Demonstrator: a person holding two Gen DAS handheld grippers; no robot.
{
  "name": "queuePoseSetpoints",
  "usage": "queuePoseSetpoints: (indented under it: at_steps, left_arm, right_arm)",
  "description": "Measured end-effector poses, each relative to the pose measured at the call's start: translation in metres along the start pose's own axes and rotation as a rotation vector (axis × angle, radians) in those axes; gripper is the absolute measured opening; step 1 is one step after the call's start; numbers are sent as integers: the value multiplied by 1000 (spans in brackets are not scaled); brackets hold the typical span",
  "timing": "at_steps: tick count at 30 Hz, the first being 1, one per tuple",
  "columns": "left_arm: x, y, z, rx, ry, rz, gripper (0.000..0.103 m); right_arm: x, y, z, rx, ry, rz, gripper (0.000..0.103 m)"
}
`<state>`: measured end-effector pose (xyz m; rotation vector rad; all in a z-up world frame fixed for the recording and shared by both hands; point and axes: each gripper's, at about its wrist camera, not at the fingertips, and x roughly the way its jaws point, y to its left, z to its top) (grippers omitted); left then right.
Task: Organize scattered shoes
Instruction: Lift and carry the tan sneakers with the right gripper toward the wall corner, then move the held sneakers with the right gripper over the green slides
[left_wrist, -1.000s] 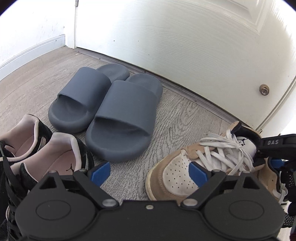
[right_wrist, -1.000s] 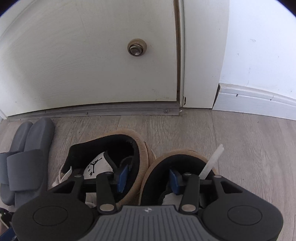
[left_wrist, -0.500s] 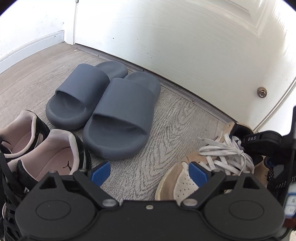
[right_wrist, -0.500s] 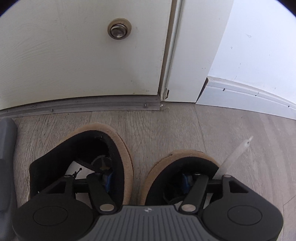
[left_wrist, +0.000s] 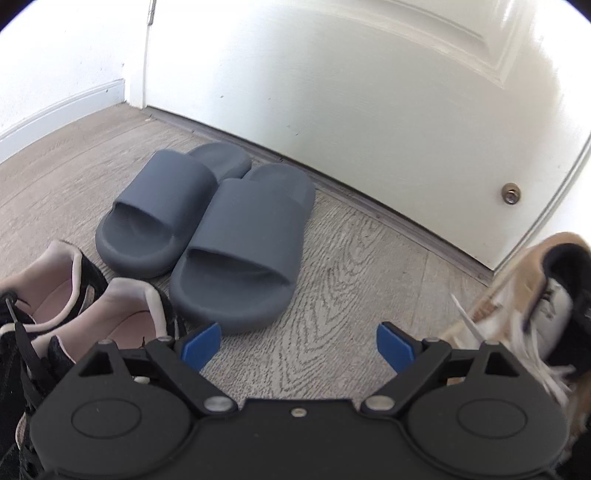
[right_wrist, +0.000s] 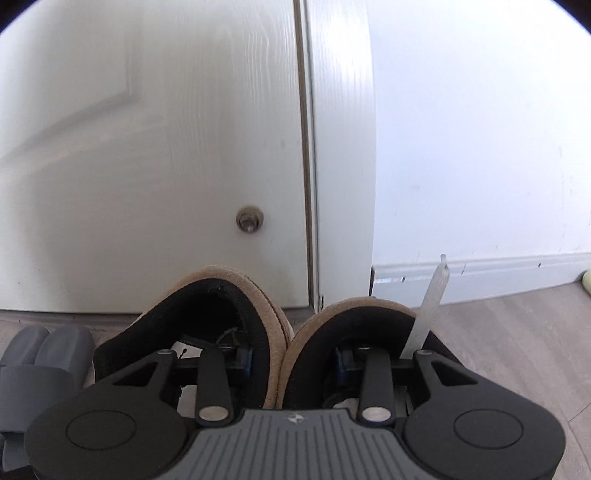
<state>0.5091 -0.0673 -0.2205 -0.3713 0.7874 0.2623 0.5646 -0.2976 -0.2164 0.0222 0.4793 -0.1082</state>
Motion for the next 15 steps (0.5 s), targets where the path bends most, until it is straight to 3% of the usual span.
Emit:
queuePoseSetpoints:
  at_steps: [3,9,15]
  left_arm:
    - [-16,-9,4,6,-29,-70,92]
    - [-54,-36,-1,129,-89,-148,93]
    - [-93,-80,-13,217,-156,-174,93]
  right_arm:
    - [-38,-11,1,-15,-120,-3,40]
    - [-103,-50,21,-67,-352,-47,39]
    - [-155,-116,56,-26,-451,-112,39]
